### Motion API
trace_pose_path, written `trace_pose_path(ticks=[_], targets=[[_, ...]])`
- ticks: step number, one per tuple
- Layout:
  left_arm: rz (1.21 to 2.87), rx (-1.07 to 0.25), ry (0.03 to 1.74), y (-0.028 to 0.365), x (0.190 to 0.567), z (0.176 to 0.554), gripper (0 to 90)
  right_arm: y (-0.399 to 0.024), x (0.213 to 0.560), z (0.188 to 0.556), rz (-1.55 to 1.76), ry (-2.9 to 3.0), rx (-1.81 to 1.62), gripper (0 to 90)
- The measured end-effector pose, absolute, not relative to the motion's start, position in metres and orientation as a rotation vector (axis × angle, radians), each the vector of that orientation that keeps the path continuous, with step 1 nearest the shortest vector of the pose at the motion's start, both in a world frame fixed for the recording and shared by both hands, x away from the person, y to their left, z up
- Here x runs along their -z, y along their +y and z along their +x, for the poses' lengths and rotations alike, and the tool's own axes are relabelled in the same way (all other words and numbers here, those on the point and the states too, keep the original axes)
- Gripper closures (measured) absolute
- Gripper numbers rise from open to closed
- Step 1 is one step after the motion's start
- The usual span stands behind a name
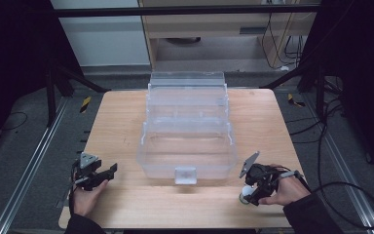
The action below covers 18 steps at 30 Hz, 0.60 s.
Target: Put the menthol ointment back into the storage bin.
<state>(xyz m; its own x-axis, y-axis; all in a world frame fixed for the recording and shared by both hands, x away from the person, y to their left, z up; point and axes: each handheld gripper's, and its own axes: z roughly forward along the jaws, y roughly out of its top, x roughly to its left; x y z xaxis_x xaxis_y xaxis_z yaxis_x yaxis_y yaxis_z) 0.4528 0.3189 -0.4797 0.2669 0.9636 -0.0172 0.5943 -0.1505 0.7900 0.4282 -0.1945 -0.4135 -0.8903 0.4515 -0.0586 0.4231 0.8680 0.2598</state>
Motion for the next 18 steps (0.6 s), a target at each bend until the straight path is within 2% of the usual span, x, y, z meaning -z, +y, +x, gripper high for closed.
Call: trace_pose_path(ticks=[18], targets=[[1.843, -0.672, 1.413, 0.319, 0.48, 0.453, 33.1, -0.192, 0.432, 0.431, 0.661, 2.959, -0.309, 37.5]])
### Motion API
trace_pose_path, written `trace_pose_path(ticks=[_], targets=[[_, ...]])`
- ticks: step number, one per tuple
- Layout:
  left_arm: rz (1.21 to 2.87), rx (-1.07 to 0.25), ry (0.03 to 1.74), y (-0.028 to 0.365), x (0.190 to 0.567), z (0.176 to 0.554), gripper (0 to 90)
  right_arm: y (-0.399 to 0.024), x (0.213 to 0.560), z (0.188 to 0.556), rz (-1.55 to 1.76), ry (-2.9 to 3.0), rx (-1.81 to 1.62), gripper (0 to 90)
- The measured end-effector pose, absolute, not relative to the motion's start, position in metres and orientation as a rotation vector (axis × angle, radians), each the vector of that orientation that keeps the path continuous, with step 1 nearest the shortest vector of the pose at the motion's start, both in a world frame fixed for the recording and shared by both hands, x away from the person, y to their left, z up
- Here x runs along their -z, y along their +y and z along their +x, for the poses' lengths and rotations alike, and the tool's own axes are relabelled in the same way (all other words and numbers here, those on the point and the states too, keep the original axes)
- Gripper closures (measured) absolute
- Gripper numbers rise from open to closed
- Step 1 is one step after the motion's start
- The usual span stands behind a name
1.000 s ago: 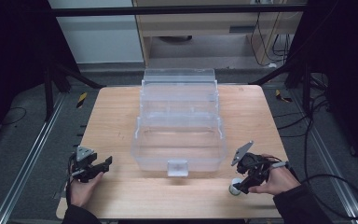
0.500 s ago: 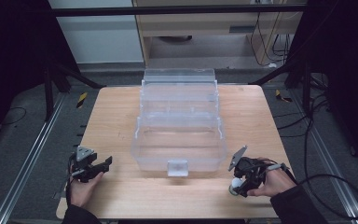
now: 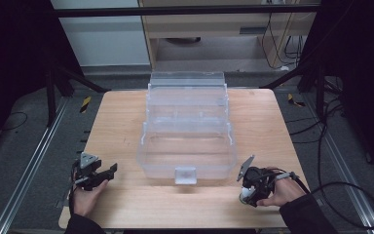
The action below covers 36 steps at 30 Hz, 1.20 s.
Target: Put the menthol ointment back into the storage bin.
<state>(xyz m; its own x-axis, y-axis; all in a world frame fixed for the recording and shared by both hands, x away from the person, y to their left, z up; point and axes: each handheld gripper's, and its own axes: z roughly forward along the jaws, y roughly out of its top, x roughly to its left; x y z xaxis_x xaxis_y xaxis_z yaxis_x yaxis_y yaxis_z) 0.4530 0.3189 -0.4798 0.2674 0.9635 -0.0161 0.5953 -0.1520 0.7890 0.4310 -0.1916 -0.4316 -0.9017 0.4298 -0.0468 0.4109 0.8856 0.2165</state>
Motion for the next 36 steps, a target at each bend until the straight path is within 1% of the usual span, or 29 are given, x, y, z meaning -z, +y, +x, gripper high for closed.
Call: trace_pose_path(ticks=[6, 7, 9, 17, 36], targets=[[1.844, -0.672, 1.411, 0.3187, 0.4797, 0.4529, 33.1, -0.1889, 0.4346, 0.4314, 0.641, 2.969, -0.304, 40.7], [1.845, -0.672, 1.412, 0.3188, 0.4798, 0.4529, 33.1, -0.1878, 0.4361, 0.4314, 0.636, 2.973, -0.294, 43.0], [1.844, -0.671, 1.412, 0.3189, 0.4799, 0.453, 33.1, -0.1868, 0.4372, 0.4317, 0.634, 2.98, -0.273, 44.7], [1.845, -0.671, 1.412, 0.3189, 0.4799, 0.4531, 33.1, -0.1841, 0.4408, 0.434, 0.627, 2.994, -0.24, 49.3], [1.85, -0.666, 1.424, 0.3188, 0.4812, 0.454, 32.9, -0.1872, 0.4365, 0.4363, 0.665, 2.999, -0.263, 50.1]])
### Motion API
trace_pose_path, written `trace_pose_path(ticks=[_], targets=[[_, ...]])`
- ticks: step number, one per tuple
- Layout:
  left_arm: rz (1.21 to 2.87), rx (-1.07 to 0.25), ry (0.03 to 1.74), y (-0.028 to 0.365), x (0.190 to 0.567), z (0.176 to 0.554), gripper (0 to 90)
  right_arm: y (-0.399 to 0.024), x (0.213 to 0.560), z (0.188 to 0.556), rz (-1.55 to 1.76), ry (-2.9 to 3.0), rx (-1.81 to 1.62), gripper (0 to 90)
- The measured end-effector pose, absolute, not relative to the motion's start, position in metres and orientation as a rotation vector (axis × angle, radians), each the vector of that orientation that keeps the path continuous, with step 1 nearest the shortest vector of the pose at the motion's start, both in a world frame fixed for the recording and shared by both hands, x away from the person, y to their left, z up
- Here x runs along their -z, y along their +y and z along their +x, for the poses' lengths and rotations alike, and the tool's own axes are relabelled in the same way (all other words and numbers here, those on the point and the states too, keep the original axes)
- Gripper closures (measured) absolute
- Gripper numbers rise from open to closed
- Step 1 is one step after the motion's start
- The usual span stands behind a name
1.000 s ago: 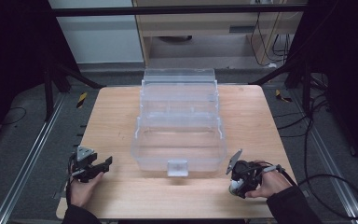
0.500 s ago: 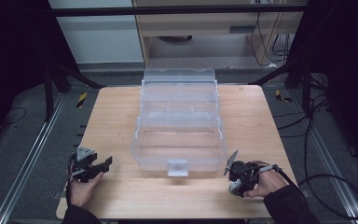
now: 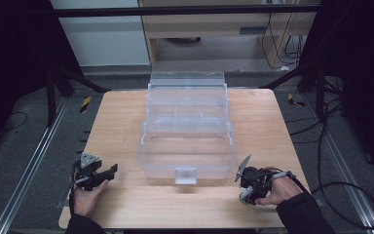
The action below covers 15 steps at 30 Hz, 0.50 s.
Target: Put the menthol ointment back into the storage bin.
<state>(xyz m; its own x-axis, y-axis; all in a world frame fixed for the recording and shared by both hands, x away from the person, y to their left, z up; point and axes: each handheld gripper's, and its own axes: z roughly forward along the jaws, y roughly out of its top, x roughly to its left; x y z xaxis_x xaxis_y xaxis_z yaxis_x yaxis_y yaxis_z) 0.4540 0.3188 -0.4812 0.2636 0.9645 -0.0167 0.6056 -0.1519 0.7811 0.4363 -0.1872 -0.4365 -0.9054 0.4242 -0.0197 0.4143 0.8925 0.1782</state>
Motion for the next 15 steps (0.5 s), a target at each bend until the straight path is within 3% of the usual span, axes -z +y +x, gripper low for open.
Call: trace_pose_path(ticks=[15], targets=[[1.858, -0.664, 1.413, 0.318, 0.481, 0.454, 32.9, -0.188, 0.404, 0.438, 0.687, 2.93, -0.371, 50.1]])
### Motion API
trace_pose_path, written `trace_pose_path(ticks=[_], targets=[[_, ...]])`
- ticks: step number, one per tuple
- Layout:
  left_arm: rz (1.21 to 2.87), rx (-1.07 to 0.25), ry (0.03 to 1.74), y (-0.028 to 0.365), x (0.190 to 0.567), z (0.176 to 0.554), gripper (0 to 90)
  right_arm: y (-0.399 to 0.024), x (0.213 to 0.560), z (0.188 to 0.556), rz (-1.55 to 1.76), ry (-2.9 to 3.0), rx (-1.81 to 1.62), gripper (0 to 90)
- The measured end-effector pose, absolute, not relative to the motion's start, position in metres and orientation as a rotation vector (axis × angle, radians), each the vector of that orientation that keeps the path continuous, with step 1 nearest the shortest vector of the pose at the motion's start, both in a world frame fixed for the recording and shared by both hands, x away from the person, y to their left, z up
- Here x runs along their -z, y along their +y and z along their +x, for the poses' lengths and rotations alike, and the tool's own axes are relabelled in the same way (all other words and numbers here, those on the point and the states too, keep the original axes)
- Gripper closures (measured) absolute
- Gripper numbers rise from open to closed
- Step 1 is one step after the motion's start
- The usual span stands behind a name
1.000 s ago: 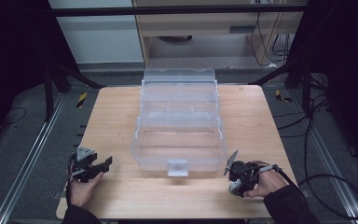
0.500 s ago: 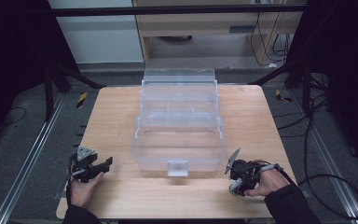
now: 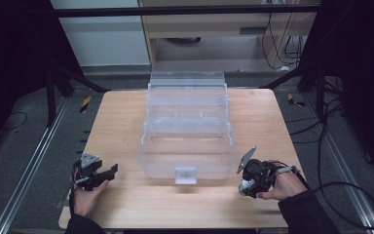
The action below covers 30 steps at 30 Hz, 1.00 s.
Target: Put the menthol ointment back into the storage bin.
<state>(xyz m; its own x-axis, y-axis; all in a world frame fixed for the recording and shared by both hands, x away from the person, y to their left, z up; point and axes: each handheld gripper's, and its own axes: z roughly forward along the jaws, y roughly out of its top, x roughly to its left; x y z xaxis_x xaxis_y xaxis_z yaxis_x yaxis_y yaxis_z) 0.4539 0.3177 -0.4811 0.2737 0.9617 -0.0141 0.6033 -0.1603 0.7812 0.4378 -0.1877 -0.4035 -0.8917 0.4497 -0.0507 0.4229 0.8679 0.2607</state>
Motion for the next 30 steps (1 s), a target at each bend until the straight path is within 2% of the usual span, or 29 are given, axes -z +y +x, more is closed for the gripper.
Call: trace_pose_path(ticks=[30], targets=[[1.875, -0.649, 1.416, 0.316, 0.483, 0.455, 32.7, -0.18, 0.346, 0.45, 0.732, 2.891, -0.458, 50.1]])
